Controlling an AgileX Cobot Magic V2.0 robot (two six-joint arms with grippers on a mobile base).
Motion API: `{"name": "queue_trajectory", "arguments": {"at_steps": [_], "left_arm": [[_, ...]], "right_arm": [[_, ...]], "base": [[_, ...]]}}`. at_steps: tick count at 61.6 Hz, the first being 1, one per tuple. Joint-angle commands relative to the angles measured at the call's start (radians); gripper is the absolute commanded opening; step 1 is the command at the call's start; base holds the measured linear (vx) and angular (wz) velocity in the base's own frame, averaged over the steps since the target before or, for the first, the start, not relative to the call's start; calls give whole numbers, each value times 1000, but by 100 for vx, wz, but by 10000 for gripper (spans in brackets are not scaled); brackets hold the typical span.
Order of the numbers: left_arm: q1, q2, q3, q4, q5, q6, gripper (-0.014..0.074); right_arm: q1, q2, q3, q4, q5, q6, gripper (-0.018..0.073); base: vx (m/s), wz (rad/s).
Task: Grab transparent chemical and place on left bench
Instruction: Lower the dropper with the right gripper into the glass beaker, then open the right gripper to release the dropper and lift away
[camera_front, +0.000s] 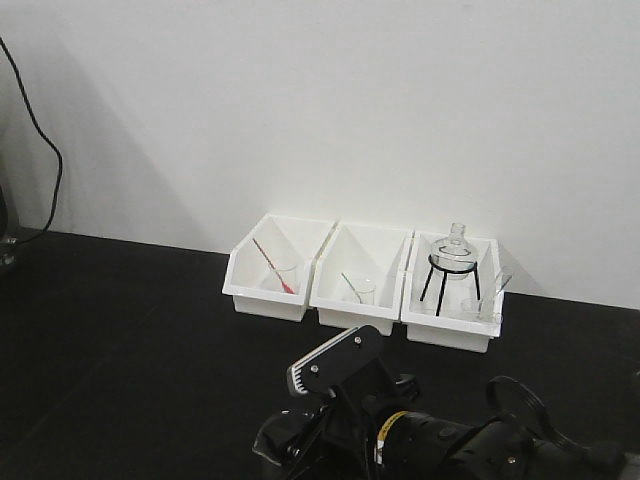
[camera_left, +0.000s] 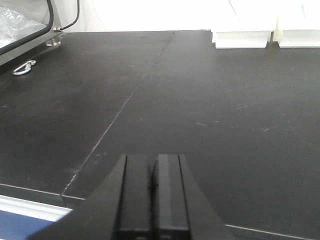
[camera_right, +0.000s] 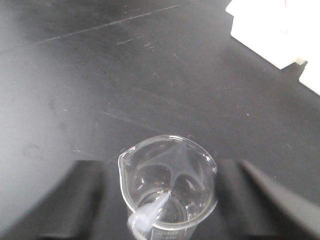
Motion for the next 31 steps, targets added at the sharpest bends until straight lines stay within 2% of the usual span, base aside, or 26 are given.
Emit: {"name": "queue_trajectory", "arguments": {"at_steps": [1,12,23,31], "left_arm": [[-2,-19,16,-1,-78,-8,-3],[-2,-19,16,-1,-78,-8,-3],[-2,-19,16,-1,-78,-8,-3],[-2,-19,16,-1,-78,-8,-3]], "right_arm": [[4,-91,-36,5,-4,15,615],[14,-303,-36,9,287,13,576],[14,-494,-36,11,454,13,549],[13,-589,-36,11,520,13,540]], "base": [[0,0],[0,0],[0,0],[0,0]]}}
